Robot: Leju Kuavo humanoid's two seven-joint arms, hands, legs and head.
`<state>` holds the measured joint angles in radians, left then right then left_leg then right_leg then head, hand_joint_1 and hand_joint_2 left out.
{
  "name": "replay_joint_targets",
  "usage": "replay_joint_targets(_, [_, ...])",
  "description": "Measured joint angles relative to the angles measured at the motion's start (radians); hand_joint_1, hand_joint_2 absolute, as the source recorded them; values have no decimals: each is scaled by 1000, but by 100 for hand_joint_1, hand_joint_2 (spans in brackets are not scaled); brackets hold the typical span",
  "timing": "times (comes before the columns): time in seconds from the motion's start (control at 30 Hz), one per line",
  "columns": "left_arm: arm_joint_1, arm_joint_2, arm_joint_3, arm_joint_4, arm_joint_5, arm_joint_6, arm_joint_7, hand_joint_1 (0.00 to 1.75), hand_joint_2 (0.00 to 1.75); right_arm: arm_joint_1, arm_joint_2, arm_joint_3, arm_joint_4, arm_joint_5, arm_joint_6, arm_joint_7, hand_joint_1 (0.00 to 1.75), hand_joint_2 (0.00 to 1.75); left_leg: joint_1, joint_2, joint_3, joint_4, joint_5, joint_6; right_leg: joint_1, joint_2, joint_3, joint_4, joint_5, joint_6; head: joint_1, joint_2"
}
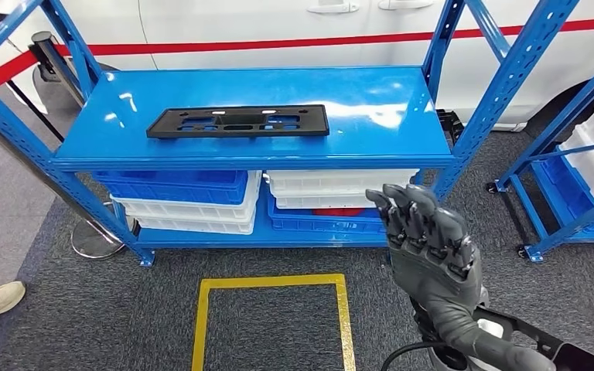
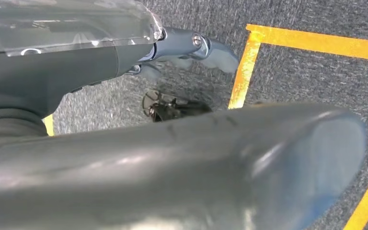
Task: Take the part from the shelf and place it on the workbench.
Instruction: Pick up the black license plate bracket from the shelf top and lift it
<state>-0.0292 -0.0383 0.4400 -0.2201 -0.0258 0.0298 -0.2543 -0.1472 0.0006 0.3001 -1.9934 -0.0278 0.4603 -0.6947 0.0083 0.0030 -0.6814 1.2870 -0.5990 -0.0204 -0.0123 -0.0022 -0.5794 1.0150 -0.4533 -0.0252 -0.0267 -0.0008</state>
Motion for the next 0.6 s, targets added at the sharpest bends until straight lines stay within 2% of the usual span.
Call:
replay_joint_targets(0.03, [1, 0, 1, 0, -1, 0, 0, 0, 0, 2, -3, 2, 2, 0, 4, 0, 0, 0, 2, 0, -8, 9, 11, -2, 0, 1, 1, 0, -1, 0, 0, 0])
replay_joint_targets(0.07, [2, 0, 2, 0, -3, 1, 0, 0, 0, 4, -5, 3, 4, 0, 7, 0, 0, 0, 4, 0, 3, -22, 41, -3, -1, 2, 4, 1, -3, 2, 0, 0])
replay_joint_targets(0.13, [2, 0, 4, 0, -7, 4, 0, 0, 0, 5, -8, 7, 8, 1, 11, 0, 0, 0, 6, 1, 61, -154, 113, -2, -1, 3, 9, 4, -9, 9, 0, 0])
replay_joint_targets(0.17, [1, 0, 5, 0, -8, 5, 0, 0, 0, 5, -9, 8, 9, 2, 10, 0, 0, 0, 5, 0, 87, -212, 134, 2, 1, 4, 10, 6, -13, 14, 0, 0])
replay_joint_targets(0.2, [0, 0, 6, 0, -9, 5, -1, 0, 0, 5, -11, 10, 11, 5, 8, 0, 0, 0, 4, 0, 101, -248, 141, 7, 2, 4, 10, 7, -15, 20, 1, 0])
replay_joint_targets(0.3, [0, -2, 7, 0, -15, 5, -2, 0, 0, 6, -17, 18, 16, 16, -3, 0, 0, 0, 2, -3, 109, -270, 135, 31, 4, 3, 8, 20, -11, 39, 1, 0])
replay_joint_targets(0.37, [0, -4, 7, 0, -17, 3, -3, 0, 0, 7, -22, 22, 16, 22, -11, 0, 0, 0, 3, -4, 121, -275, 133, 45, 1, 3, -7, 61, -28, 48, 2, 0])
replay_joint_targets(0.4, [-1, -5, 7, 0, -17, 2, -4, 0, 0, 8, -26, 23, 17, 24, -13, 0, 0, 0, 3, -4, 127, -276, 131, 50, 0, 3, -30, 106, -51, 51, 3, 0])
replay_joint_targets(0.47, [-3, -5, 8, 0, -18, 0, -4, 0, 0, 13, -33, 27, 19, 25, -14, 0, 0, 0, -1, -4, 132, -276, 126, 56, -1, 3, -101, 228, -104, 55, 3, 0])
replay_joint_targets(0.5, [-3, -6, 8, 0, -18, 0, -4, 0, 0, 16, -36, 29, 20, 26, -14, 0, 0, 0, -4, -4, 136, -275, 122, 58, -1, 3, -133, 274, -118, 55, 3, 0])
replay_joint_targets(0.53, [-3, -7, 8, 0, -18, -1, -4, 0, 0, 18, -39, 31, 21, 26, -13, 0, 0, 0, -6, -4, 141, -275, 117, 59, 0, 3, -150, 290, -113, 54, 3, 0])
replay_joint_targets(0.57, [-3, -8, 8, 0, -18, -1, -4, 0, 0, 19, -42, 33, 23, 26, -13, 0, 0, 0, -8, -5, 149, -275, 111, 59, 0, 3, -148, 268, -86, 50, 3, 0])
replay_joint_targets(0.6, [-2, -10, 8, 0, -18, -1, -3, 0, 0, 19, -43, 34, 24, 26, -12, 0, 0, 0, -10, -6, 159, -275, 104, 58, 2, 3, -129, 215, -44, 44, 3, 0])
